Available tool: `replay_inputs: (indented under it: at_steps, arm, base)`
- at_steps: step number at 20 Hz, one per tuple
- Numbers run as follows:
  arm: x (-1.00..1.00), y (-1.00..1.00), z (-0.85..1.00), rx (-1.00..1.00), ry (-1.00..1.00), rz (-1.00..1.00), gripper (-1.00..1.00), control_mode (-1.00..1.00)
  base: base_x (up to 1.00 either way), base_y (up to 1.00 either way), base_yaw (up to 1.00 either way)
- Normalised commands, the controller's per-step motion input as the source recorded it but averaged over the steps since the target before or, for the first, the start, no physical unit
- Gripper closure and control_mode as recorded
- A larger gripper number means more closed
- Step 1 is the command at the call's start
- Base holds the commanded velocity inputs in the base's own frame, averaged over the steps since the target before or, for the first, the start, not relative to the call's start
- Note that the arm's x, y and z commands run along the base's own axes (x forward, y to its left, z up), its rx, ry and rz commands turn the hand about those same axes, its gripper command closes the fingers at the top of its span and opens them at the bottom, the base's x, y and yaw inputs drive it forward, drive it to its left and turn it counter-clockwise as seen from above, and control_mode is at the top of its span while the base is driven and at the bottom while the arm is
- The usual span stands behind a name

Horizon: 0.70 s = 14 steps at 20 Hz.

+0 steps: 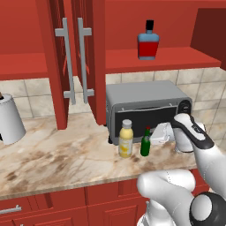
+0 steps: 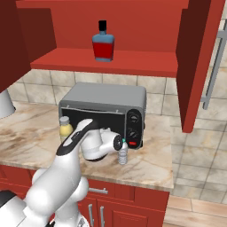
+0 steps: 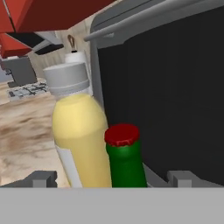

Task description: Sort all alcoholic drinks to one cabinet, and non-alcoholic drinks to the other.

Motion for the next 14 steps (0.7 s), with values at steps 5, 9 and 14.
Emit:
replay_inputs:
  at_steps: [5, 9, 14]
  arm:
    - [0.04, 0.01, -0.03, 0.00, 0.00, 0.00, -1.00, -1.00]
    - [0.06, 0.00, -0.05, 0.00, 0.00, 0.00, -1.00, -1.00]
    - [0.08, 0.00, -0.07, 0.00, 0.00, 0.00, -1.00, -1.00]
  base:
    - [0.00, 0.00, 0.00]
    - [0.00, 0.00, 0.00]
    - [0.00, 0.00, 0.00]
